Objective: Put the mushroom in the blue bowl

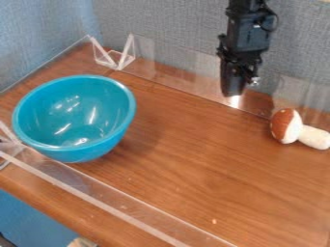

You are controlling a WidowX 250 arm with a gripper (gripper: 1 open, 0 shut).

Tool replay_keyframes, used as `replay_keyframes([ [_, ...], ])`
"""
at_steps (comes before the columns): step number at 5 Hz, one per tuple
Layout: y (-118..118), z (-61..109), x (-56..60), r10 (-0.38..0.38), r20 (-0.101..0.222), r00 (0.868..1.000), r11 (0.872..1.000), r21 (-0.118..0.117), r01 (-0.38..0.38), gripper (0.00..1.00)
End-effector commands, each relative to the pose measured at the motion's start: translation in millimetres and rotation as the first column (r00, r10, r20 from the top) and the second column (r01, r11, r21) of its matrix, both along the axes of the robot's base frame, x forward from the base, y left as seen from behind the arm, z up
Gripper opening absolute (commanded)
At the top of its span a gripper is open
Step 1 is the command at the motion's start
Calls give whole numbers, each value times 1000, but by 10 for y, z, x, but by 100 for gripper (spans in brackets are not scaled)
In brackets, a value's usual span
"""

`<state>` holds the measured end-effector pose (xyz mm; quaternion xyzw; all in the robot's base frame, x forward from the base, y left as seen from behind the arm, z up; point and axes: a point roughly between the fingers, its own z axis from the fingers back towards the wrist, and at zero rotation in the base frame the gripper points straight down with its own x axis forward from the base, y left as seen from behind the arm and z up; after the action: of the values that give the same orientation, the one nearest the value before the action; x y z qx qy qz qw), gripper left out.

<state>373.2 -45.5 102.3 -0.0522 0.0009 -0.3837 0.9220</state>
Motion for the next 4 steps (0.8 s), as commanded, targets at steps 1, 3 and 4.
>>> replay_keyframes([
  [1, 73, 431, -28, -40, 104, 994, 999, 1, 40, 0],
  [3, 241, 592, -207, -91, 110, 990, 996, 22, 89, 0],
  [4, 270, 648, -305, -128, 114, 985, 992, 36, 124, 0],
])
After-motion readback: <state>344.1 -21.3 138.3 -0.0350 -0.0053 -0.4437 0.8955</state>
